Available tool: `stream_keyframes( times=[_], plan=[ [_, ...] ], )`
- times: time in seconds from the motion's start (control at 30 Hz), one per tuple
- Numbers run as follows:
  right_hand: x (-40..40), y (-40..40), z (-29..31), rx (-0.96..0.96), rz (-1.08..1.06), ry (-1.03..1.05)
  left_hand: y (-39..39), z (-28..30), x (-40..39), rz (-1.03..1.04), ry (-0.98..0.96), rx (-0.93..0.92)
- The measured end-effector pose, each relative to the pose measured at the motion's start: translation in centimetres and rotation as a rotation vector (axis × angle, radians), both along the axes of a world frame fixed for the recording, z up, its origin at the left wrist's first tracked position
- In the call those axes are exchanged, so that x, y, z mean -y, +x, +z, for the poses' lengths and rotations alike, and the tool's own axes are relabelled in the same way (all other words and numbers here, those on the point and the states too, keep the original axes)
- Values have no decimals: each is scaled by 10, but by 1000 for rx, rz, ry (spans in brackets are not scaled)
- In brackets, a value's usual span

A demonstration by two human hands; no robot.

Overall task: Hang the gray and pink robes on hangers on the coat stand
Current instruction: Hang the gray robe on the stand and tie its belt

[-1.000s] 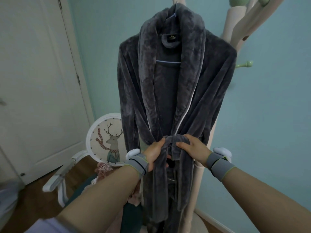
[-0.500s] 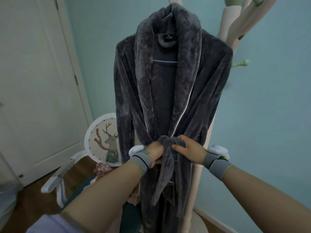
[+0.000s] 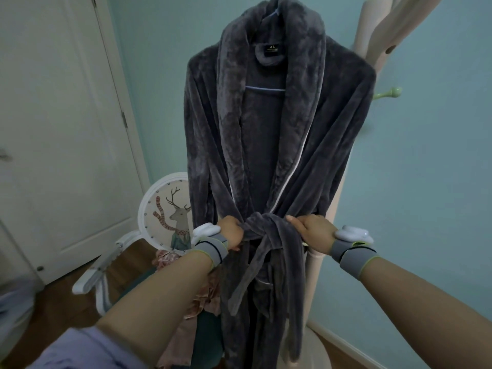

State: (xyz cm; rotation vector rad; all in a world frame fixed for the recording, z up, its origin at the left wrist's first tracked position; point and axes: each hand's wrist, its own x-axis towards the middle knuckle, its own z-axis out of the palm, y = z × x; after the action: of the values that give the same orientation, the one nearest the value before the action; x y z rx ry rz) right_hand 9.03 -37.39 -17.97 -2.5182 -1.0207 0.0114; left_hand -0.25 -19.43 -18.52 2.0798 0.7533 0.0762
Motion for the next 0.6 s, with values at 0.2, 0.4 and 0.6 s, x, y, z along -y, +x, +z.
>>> stream_keyframes(
  times=[0.2,0.4,0.6],
  plan=[
    [13,12,-6,216,-104,-249,-12,-4,-27,28,187,-58],
    [1,0,-13,147,-3,-271,-31,-20,-50,44,311,-176],
    [-15,-14,0,-53,119,-157,-25,-4,-25,-229,22,-291]
  ],
)
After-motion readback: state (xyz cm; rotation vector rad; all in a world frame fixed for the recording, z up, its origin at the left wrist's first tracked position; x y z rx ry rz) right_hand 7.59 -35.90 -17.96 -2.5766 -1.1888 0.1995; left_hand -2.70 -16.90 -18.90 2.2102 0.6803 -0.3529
